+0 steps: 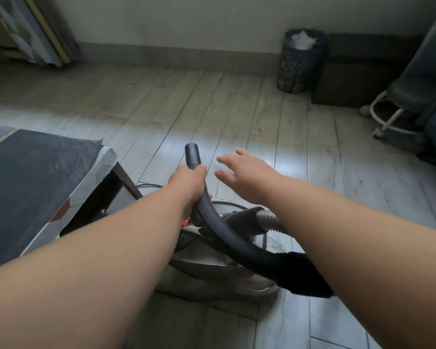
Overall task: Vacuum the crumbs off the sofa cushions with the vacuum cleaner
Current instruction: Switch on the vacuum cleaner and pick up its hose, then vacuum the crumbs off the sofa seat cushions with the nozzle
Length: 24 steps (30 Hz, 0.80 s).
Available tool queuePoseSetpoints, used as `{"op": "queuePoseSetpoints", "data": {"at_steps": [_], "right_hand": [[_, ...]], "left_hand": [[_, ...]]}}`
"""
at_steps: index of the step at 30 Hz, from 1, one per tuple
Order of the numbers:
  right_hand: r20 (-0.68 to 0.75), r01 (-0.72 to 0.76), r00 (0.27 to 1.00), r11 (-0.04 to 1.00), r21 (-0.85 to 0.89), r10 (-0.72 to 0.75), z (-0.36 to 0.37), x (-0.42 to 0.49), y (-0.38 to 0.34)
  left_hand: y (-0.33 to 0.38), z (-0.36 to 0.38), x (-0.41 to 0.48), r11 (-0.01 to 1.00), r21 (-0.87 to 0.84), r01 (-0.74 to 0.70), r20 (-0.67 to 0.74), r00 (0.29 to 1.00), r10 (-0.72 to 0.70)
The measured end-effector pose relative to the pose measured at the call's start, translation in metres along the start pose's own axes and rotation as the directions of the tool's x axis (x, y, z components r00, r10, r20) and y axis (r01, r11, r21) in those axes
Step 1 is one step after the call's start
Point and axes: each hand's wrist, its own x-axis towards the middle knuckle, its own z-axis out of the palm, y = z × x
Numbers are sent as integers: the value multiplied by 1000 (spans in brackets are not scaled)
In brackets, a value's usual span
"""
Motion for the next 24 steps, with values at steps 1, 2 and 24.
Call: {"op": "queuePoseSetpoints", "data": {"at_steps": [1, 2, 24], "right_hand": [[-16, 3, 1000, 999, 43, -2, -4, -9, -7], [-29, 1, 1000, 996, 91, 2, -9, -19, -13], [-426, -9, 698, 602, 798, 576, -185, -341, -4]], "left_hand": [[6, 0, -6, 1000, -17, 4, 2, 1000, -4], [13, 1, -14, 999, -34, 5, 1, 1000, -5], [89, 105, -360, 895, -261, -362, 568, 692, 445]]}}
